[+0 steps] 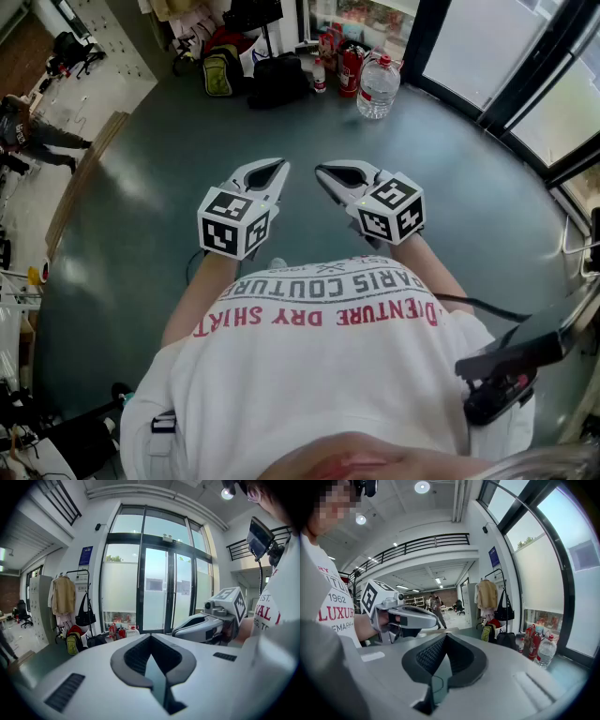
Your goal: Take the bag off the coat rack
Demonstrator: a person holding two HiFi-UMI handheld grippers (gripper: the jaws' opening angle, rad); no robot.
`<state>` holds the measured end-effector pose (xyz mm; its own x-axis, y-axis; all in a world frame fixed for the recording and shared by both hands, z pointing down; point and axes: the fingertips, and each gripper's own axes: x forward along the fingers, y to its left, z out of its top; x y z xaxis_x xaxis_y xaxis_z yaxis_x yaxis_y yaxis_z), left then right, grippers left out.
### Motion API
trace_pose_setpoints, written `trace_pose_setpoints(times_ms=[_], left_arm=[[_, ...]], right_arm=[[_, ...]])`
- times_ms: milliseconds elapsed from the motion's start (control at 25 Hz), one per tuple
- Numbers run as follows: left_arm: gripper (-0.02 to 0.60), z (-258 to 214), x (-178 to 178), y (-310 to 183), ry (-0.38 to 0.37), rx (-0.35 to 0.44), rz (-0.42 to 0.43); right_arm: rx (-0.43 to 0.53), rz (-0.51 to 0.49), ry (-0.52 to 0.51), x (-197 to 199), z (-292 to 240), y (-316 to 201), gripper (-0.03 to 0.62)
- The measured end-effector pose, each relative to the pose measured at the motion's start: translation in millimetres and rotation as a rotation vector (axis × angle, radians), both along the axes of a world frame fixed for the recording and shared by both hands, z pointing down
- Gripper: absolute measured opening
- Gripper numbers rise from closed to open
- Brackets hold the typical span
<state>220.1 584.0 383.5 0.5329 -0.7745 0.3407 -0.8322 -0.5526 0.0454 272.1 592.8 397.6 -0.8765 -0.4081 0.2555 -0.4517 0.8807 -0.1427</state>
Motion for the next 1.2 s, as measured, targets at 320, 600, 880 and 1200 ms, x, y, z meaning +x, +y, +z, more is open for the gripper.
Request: trace_pose_setpoints(times_ms=[320, 600, 880, 1200], left_arm=[[0.002, -1.3, 4.3, -8.6, 0.010, -0.005, -0.005], [0.002, -3.8, 11.5, 4.2, 0.015, -0.006, -0.003], [0.002, -5.8, 17.6, 4.9, 0.031, -0.013, 0.010], [0.002, -5.5, 3.5, -23.0, 0.048, -0.002, -0.011]], right_arm=[[0.001, -0.004, -0.005, 3.3, -1.3, -8.3, 0.002], [0.007, -0.003, -0.020, 8.3, -8.1, 1.4, 0.002], [-0.003, -0.004, -0.089, 15.9, -18.7, 1.2, 0.002], [-0.024, -0.010, -0.092, 9.0, -12.3, -28.6, 0.002]])
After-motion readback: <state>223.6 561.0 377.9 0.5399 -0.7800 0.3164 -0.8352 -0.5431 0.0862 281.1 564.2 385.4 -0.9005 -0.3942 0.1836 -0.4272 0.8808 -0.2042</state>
